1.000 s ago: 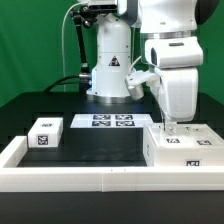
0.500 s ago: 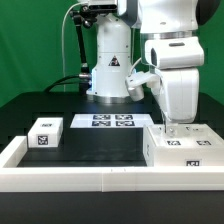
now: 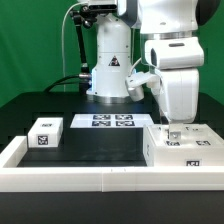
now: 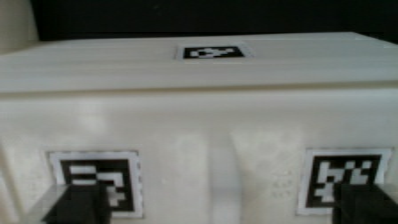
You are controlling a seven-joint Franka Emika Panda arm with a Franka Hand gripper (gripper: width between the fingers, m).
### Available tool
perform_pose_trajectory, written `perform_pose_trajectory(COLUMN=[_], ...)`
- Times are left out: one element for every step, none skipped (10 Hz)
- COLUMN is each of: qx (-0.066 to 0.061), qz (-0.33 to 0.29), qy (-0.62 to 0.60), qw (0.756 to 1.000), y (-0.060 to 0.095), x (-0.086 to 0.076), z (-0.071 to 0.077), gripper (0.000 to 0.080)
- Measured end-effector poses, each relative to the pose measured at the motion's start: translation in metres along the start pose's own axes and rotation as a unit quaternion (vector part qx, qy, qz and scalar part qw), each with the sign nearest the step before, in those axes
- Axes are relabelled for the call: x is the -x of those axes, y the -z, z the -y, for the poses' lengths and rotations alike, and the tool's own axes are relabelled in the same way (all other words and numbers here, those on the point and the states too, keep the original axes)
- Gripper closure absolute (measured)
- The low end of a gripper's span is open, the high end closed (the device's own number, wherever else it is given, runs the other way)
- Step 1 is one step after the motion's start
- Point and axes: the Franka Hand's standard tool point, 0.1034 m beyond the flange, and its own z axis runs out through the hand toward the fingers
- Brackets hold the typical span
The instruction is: Assemble cabinet
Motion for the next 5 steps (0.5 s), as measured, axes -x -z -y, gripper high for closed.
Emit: perform_pose_trajectory(qx=[0.0,0.0,0.0,0.0,0.001], qz=[0.0,0.0,0.0,0.0,0.0], qy=[0.0,0.0,0.0,0.0,-0.003], qw=[1.0,1.0,1.0,1.0,1.0], y=[0.0,0.0,0.0,0.0,0.0014], x=[0.0,0.0,0.0,0.0,-0.0004], z=[0.0,0.0,0.0,0.0,0.0002], gripper=[0.0046,0.0046,0.0009,0.0001,0.0001])
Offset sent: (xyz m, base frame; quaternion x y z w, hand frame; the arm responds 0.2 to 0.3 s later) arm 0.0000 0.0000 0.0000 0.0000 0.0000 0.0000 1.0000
